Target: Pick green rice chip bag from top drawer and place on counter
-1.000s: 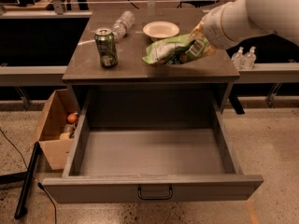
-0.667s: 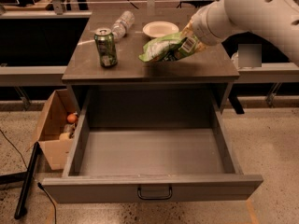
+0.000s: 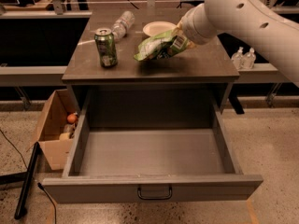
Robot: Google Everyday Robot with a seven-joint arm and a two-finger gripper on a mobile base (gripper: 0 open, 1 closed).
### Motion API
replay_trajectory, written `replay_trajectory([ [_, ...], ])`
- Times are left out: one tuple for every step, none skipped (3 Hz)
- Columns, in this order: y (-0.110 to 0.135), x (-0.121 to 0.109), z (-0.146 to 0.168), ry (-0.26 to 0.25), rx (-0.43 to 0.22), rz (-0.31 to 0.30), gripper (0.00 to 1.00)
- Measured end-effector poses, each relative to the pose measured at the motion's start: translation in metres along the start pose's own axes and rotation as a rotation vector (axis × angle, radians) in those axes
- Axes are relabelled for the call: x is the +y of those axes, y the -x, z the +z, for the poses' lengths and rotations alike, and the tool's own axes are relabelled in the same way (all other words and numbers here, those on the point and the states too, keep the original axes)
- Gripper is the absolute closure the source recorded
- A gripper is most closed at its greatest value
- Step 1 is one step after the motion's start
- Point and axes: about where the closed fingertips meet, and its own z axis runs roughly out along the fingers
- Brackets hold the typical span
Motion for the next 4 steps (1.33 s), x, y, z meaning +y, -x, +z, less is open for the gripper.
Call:
replay_trajectory([
  [0.0, 0.003, 0.003, 0.022, 0.019, -0.004, 0.15],
  [0.002, 0.011, 0.0, 0.048, 0.027, 0.01, 0.0],
  [0.003, 0.031, -0.021, 0.086, 0.044, 0.037, 0.0],
  [0.004, 0.066, -0.067, 0.153, 0.102, 0.068, 0.0],
])
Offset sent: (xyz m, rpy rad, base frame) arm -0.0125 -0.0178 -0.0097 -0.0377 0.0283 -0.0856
